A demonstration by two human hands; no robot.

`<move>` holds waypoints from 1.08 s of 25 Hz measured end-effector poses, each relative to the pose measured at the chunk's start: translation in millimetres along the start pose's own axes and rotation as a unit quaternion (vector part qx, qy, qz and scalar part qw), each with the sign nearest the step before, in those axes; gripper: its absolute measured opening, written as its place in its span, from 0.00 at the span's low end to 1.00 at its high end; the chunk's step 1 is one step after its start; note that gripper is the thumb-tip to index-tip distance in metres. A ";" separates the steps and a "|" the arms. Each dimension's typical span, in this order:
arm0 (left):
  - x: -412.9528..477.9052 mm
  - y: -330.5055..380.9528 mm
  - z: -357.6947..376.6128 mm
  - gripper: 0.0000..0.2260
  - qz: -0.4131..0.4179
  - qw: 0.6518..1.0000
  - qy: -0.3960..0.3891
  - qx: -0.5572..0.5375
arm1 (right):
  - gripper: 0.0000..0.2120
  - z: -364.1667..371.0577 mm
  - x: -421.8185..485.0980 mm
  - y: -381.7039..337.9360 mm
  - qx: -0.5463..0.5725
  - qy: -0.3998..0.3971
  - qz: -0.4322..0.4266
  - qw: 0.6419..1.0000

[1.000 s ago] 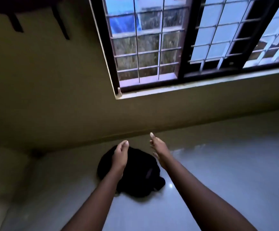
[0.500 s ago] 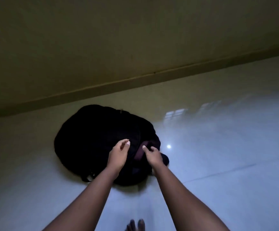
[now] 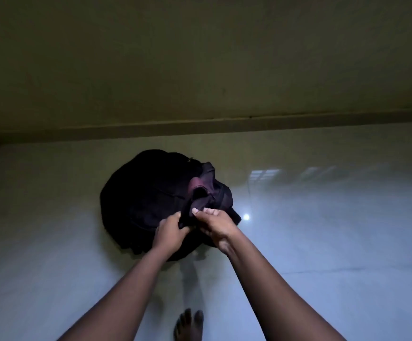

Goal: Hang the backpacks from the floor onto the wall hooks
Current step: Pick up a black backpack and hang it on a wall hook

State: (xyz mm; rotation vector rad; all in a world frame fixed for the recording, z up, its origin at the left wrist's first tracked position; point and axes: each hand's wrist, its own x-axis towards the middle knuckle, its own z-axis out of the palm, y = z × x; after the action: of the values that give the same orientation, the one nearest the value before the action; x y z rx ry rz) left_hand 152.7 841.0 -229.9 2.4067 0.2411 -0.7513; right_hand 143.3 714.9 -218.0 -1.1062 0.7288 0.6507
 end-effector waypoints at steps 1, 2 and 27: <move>-13.8 9.7 -22.8 0.14 -0.008 1.000 0.026 -0.013 | 0.10 12.5 -22.6 -20.7 0.011 -0.001 -0.010 1.000; -27.1 17.7 -45.5 0.12 -0.026 0.997 0.055 -0.044 | 0.07 23.4 -44.9 -39.8 0.016 0.001 -0.019 1.000; -337.8 60.8 -202.8 0.16 -0.288 0.724 0.033 -0.626 | 0.18 137.8 -290.6 -25.3 -0.204 0.049 0.073 0.975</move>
State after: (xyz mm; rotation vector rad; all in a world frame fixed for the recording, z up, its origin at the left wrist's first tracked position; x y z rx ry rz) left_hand -12.1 914.5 125.6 1.0053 1.1454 -0.4557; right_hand 14.1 806.6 63.0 -1.4801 0.7864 0.9016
